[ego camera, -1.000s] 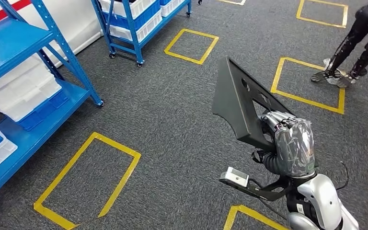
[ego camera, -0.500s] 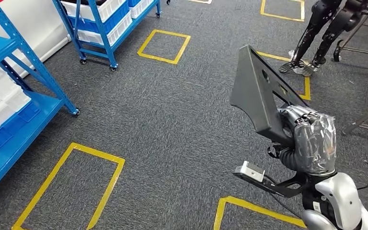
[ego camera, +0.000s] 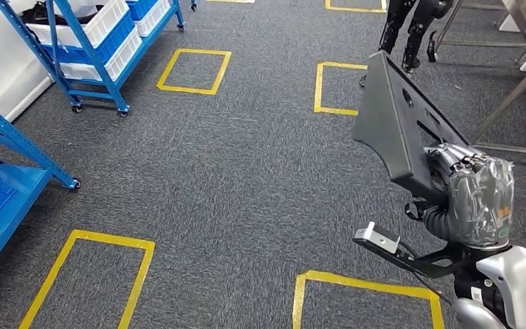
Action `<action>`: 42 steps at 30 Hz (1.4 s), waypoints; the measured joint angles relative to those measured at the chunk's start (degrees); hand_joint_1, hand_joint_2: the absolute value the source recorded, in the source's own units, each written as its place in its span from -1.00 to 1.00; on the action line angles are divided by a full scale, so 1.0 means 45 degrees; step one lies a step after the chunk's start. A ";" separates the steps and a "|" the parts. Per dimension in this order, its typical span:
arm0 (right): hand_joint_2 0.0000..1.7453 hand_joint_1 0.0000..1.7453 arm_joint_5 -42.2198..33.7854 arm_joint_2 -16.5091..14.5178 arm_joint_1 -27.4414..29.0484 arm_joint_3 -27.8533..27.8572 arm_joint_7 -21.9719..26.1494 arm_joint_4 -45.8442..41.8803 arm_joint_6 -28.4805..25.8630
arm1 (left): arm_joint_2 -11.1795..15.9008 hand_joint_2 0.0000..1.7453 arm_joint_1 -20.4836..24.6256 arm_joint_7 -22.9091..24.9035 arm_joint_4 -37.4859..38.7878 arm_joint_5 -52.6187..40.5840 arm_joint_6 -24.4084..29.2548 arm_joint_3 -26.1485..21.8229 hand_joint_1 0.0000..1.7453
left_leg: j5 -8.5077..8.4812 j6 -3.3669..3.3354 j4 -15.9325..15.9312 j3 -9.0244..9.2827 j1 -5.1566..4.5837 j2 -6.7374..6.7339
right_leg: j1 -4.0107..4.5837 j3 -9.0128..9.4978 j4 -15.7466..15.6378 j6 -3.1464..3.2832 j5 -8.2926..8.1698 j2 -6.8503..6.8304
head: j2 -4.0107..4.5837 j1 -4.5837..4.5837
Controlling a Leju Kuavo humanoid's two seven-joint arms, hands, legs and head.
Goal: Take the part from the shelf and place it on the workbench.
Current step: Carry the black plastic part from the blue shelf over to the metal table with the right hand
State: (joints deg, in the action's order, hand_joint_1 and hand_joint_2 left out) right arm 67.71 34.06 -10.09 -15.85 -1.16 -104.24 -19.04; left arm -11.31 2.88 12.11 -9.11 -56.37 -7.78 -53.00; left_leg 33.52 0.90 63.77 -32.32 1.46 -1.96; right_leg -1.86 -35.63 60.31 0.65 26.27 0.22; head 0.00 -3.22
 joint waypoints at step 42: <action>1.00 1.00 0.4891 0.2192 0.0378 -0.0971 -0.3787 0.0180 -0.0691 | -0.0640 1.00 0.0134 0.1300 0.0015 -0.0992 0.0869 0.0049 -1.00 | -0.0953 -0.0494 -0.1240 0.0375 -0.0229 0.1161 | -0.0004 -0.0147 -0.0211 -0.0386 -0.0326 0.1415 | -0.0001 0.0044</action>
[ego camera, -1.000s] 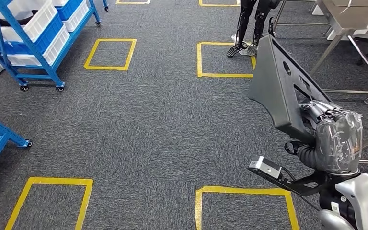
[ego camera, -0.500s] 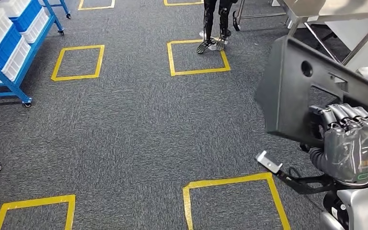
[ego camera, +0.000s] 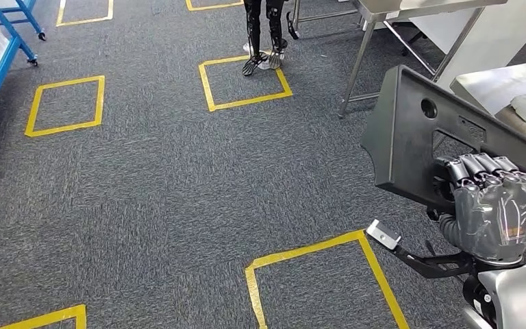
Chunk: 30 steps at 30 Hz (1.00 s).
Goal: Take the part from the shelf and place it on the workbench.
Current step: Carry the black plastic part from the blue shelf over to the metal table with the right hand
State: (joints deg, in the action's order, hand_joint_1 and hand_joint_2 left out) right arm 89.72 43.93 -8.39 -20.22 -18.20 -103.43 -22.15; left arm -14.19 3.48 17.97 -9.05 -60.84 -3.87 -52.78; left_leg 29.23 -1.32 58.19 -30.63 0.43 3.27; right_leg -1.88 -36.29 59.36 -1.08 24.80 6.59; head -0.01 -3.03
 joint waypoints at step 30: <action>1.00 1.00 0.0009 -0.0320 -0.3169 -0.1825 0.1137 0.2714 0.0589 | 0.3130 1.00 0.0608 -0.3344 -0.0811 0.0488 -0.5328 0.0646 -1.00 | -0.0148 0.0168 0.0069 -0.0256 0.0079 -0.0007 | 0.0259 0.0031 -0.0062 0.0208 -0.0045 -0.0157 | 0.0001 -0.0022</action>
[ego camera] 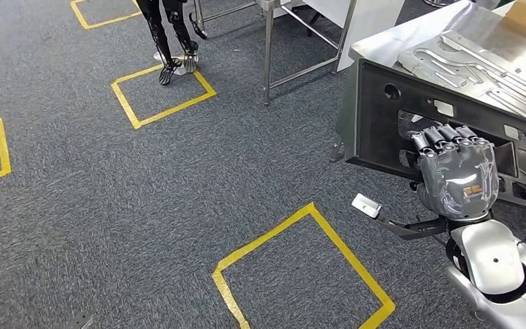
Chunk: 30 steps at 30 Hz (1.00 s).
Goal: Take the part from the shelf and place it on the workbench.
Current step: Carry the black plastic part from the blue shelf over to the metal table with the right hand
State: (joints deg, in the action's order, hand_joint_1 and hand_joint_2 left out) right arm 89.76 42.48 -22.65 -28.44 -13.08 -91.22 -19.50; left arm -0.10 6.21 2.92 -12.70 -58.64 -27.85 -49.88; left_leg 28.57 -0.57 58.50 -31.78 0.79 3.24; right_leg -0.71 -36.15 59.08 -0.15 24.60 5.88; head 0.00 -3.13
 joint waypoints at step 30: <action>1.00 1.00 0.0006 -0.1171 -0.1582 -0.0688 -0.0001 0.1520 0.0176 | 0.0144 1.00 0.0061 -0.0074 0.0157 0.0490 -0.0019 0.0063 -1.00 | -0.0371 0.0067 0.0300 -0.0688 0.0109 0.0176 | -0.0061 0.0766 0.0003 -0.0073 0.0799 0.0168 | -0.0002 0.0003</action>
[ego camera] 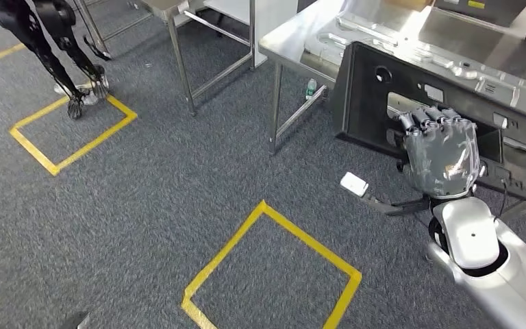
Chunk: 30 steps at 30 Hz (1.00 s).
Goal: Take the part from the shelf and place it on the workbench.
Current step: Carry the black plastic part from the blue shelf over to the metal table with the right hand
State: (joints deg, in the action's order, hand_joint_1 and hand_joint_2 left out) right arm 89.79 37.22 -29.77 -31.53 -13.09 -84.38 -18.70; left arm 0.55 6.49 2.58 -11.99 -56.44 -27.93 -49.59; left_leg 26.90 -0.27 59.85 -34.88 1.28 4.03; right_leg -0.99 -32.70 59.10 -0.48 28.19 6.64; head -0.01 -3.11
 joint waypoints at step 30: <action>1.00 1.00 0.0000 -0.0568 -0.0656 -0.0557 -0.0088 0.0612 0.0129 | 0.0028 1.00 -0.0117 -0.0059 0.0103 0.0090 -0.0016 0.0027 -1.00 | -0.0569 0.0422 0.0213 -0.0735 0.0274 -0.0262 | 0.0016 0.0629 -0.0066 0.0145 0.0389 -0.0194 | -0.0001 0.0001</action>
State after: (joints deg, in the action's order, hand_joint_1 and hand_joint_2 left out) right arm 89.79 34.66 -32.72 -34.04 -13.49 -81.62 -18.12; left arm 0.67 5.96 2.32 -11.53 -56.03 -28.00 -49.47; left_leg 24.34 1.63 60.81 -38.18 2.51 2.85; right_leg -0.91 -29.88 58.80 0.18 29.94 5.76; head -0.02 -3.11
